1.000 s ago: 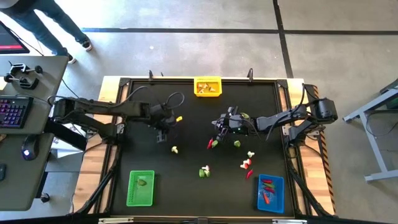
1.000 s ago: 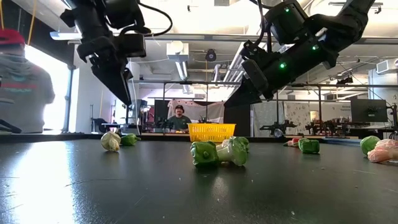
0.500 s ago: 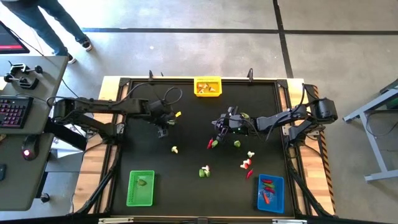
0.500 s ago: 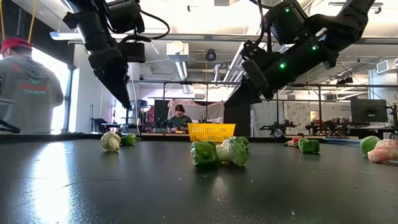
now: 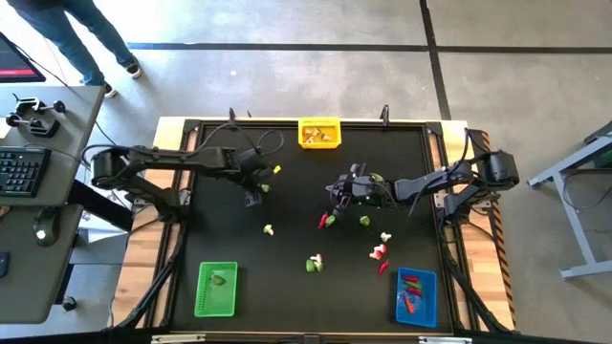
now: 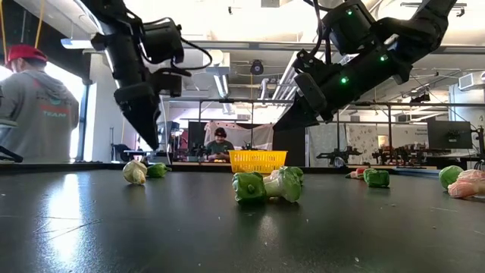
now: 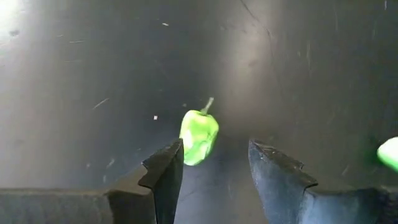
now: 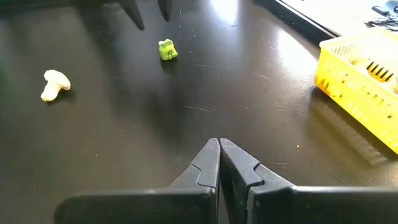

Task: Sort produce into baskets
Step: Put the top right green pepper into the green bin

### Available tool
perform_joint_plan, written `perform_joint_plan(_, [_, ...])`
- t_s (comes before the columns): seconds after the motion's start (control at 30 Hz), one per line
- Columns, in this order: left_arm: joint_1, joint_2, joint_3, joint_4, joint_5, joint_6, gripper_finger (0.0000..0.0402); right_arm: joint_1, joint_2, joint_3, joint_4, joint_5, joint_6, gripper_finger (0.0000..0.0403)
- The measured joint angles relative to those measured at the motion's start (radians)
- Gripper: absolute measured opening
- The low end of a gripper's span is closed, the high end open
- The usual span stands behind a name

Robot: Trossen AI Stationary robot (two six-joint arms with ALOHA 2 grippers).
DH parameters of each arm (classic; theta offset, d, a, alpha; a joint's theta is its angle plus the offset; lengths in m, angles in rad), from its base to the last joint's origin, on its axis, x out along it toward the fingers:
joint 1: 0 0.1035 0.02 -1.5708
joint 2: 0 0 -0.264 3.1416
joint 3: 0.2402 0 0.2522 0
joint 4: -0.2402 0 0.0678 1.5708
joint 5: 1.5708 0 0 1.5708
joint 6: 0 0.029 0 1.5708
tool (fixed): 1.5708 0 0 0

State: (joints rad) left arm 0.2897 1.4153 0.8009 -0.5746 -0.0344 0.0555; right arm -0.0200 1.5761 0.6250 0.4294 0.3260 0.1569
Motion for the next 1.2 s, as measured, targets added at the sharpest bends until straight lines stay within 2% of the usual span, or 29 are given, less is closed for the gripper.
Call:
perform_joint_plan(0.43, [-0.008, 0.126, 0.0, 0.032, -0.048, 0.236, 0.017, 0.0, 0.0, 0.0, -0.003, 0.0, 0.0, 0.0])
perform_joint_plan(0.77, [-0.009, 0.19, 0.0, 0.074, -0.071, 0.263, 0.0166, 0.0, 0.0, 0.0, -0.008, 0.0, 0.0, 0.0])
perform_joint_plan(0.87, [-0.009, 0.196, 0.002, 0.074, -0.056, 0.263, 0.0147, 0.0, 0.0, 0.0, -0.012, 0.0, 0.0, 0.0])
perform_joint_plan(1.2, [-0.022, 0.15, -0.001, 0.069, -0.047, 0.279, 0.0043, 0.0, 0.0, 0.0, -0.014, 0.0, 0.0, 0.0])
